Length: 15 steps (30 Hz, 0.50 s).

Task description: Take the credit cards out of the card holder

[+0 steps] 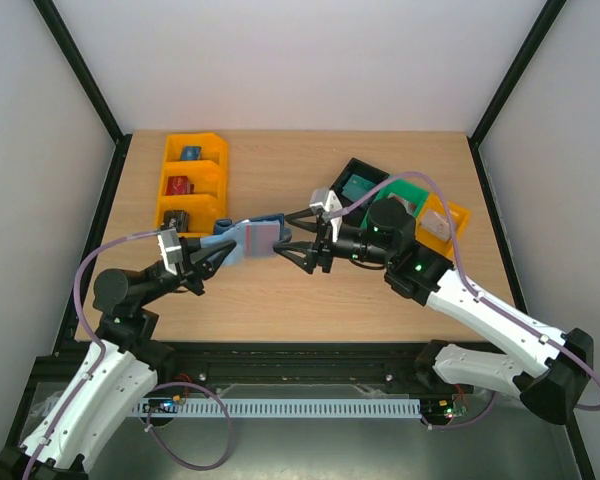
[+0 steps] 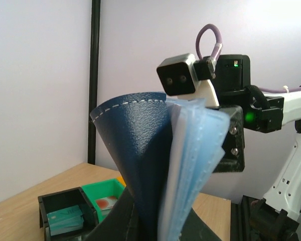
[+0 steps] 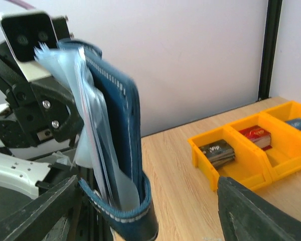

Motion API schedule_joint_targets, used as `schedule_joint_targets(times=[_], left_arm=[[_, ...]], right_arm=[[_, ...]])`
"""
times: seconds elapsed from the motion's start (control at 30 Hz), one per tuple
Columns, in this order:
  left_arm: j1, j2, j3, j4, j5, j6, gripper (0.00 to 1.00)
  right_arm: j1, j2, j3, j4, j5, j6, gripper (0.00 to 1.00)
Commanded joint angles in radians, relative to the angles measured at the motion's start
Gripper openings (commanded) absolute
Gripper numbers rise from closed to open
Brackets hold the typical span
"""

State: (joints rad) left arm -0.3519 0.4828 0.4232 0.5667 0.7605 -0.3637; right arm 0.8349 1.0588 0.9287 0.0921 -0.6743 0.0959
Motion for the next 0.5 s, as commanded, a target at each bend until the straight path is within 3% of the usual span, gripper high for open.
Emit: schedule_joint_targets(times=[0.0, 0.23, 0.47], left_arm=[[0.007, -0.019, -0.008, 0.045, 0.017, 0.046, 0.02], [0.006, -0.018, -0.002, 0.041, 0.029, 0.071, 0.02], [0.007, -0.017, -0.004, 0.056, 0.045, 0.068, 0.02]], right_arm=[[-0.002, -0.009, 0.067, 0.005, 0.0, 0.016, 0.72], [-0.015, -0.019, 0.147, -0.095, 0.006, -0.015, 0.72], [-0.015, 0.006, 0.121, -0.104, 0.015, -0.013, 0.62]])
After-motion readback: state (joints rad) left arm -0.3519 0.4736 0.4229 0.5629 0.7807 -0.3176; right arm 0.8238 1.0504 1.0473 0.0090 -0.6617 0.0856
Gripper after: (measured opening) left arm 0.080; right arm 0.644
